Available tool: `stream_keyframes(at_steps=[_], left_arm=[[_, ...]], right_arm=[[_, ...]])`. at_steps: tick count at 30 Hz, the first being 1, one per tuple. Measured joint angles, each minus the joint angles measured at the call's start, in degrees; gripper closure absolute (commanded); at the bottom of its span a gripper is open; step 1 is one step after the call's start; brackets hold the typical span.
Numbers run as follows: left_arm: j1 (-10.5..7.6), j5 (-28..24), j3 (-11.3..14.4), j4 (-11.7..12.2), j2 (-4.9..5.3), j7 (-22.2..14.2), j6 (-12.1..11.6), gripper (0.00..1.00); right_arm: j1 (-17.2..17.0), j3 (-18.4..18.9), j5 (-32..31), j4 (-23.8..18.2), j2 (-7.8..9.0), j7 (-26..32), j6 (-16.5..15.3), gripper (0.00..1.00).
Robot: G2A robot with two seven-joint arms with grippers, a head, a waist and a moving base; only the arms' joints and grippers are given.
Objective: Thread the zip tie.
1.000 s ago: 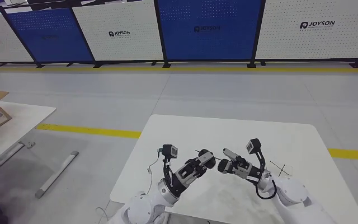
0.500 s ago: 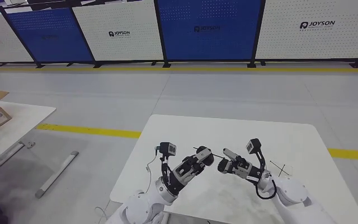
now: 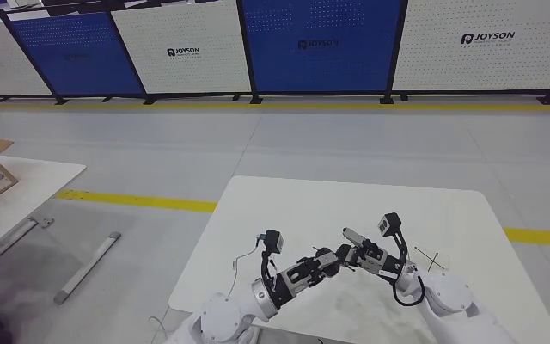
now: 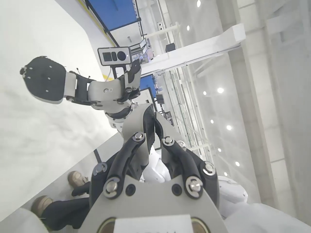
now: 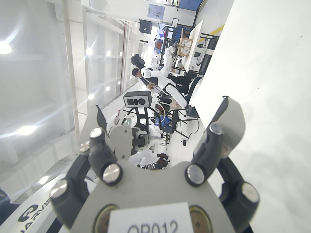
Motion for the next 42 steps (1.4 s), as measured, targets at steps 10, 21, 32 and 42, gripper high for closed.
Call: stream_keyframes(at_steps=[10, 21, 32, 42], left_arm=[[-0.45, 2.3, 1.4, 0.1, 0.05, -1.6, 0.7, 1.0], [-0.77, 1.6, 2.6, 0.1, 0.29, -5.7, 1.3, 1.0], [-0.78, 1.3, 2.8, -0.7, 0.04, -1.2, -1.7, 1.0], [-0.75, 1.3, 2.8, -0.8, 0.05, -1.1, -1.9, 1.0]], right_arm=[[0.0, 0.0, 0.0, 0.0, 0.0, 0.0, 0.0, 0.0], [0.0, 0.0, 0.0, 0.0, 0.0, 0.0, 0.0, 0.0], [0.0, 0.0, 0.0, 0.0, 0.0, 0.0, 0.0, 0.0], [0.0, 0.0, 0.0, 0.0, 0.0, 0.0, 0.0, 0.0]])
